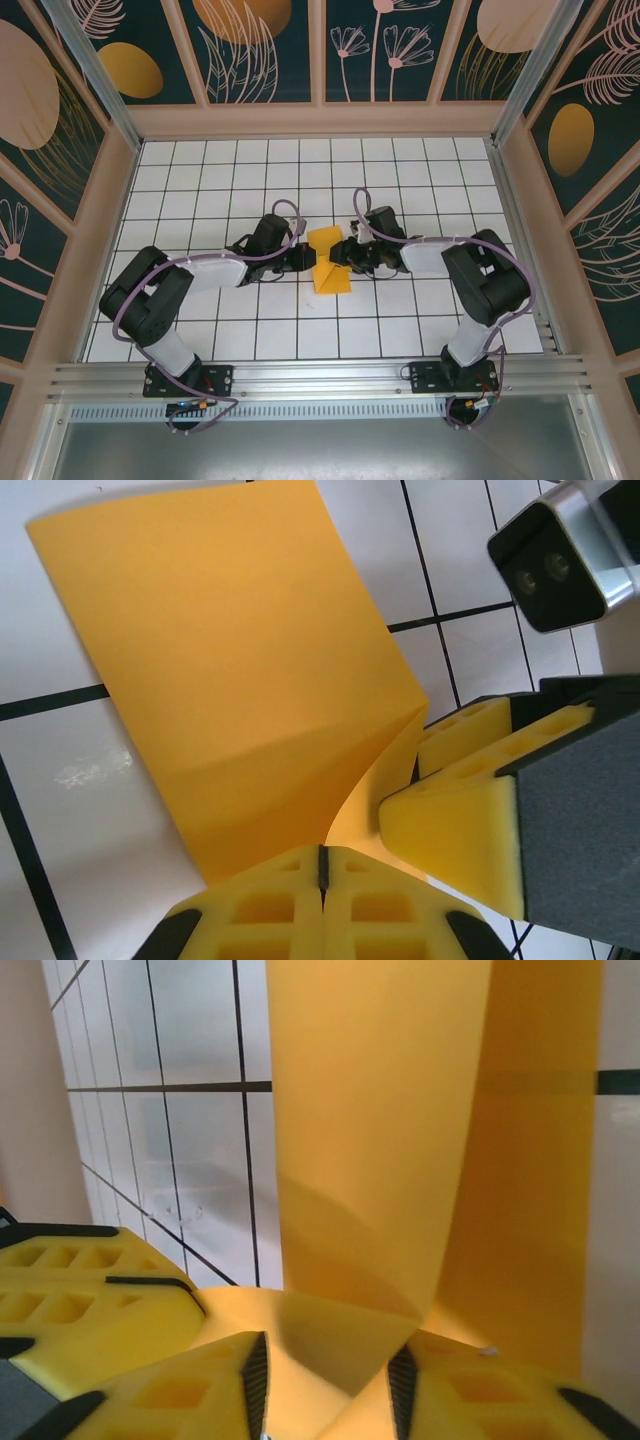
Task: Fold a paper plane with a square sheet of paper (fold left side to right side)
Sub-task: Turn over the paper at the center of the table.
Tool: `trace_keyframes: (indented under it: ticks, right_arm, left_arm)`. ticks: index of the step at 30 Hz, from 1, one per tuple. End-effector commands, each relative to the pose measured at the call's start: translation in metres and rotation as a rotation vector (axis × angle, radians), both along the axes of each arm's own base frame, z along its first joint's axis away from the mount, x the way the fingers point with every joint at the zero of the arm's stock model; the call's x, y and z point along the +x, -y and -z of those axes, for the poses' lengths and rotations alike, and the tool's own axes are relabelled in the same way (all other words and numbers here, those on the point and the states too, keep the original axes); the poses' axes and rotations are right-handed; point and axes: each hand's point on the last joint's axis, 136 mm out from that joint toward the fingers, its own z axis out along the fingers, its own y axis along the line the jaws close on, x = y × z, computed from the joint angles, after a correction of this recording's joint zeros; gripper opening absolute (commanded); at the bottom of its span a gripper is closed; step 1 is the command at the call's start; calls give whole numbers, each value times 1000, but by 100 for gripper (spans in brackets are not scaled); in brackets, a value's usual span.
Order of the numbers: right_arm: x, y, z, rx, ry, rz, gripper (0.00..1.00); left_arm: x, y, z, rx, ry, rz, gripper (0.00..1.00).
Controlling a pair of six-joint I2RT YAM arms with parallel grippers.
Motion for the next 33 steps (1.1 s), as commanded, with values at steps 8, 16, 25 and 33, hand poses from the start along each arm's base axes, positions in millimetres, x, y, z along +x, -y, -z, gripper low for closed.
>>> trace_keyframes:
  ticks: [8,16,25,33]
  right_arm:
    - [21,0,-46,134,128,16,4]
    - [51,51,-151,284,431,67,3]
    - [46,62,-277,484,669,15,3]
    - [23,41,-317,584,709,-55,3]
  left_arm:
    - [22,-21,-46,69,92,-120,59]
    - [39,-40,-166,-65,296,-290,99]
    - [11,6,-264,-440,387,-46,99]
    - [2,30,-286,-588,357,85,94]
